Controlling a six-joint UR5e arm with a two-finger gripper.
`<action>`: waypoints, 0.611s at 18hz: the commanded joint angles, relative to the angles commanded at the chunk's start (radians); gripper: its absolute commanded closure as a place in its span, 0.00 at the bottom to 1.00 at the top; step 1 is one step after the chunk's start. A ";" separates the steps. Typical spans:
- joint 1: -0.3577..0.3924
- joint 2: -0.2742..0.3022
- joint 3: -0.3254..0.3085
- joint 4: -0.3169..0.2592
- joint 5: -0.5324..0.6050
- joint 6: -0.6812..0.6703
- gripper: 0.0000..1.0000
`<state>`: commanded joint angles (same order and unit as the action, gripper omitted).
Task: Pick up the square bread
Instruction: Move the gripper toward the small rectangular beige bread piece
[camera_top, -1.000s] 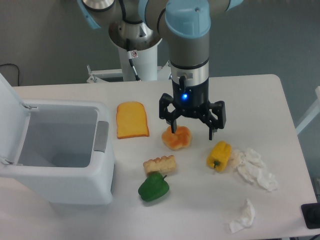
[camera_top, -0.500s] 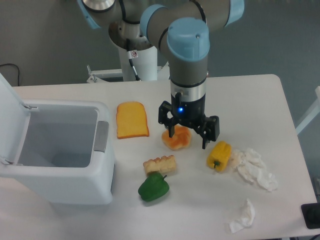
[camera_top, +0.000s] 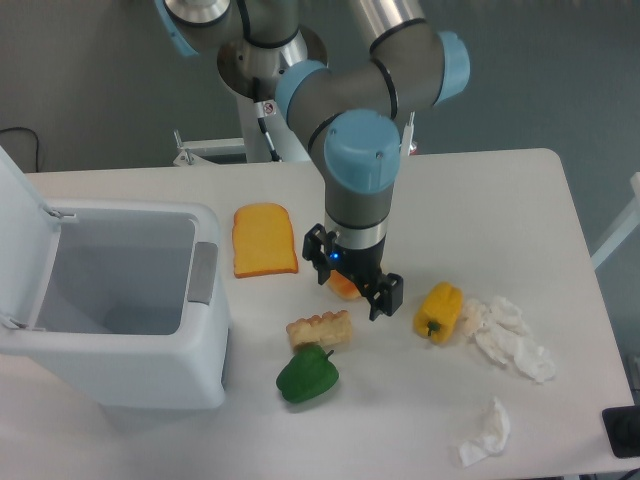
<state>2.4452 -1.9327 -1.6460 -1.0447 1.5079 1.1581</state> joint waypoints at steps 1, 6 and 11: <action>-0.002 -0.012 -0.002 0.002 0.000 0.006 0.00; 0.002 -0.045 0.000 0.002 0.002 0.055 0.00; 0.003 -0.061 0.000 0.002 0.003 0.058 0.00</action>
<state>2.4482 -1.9941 -1.6459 -1.0431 1.5110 1.2164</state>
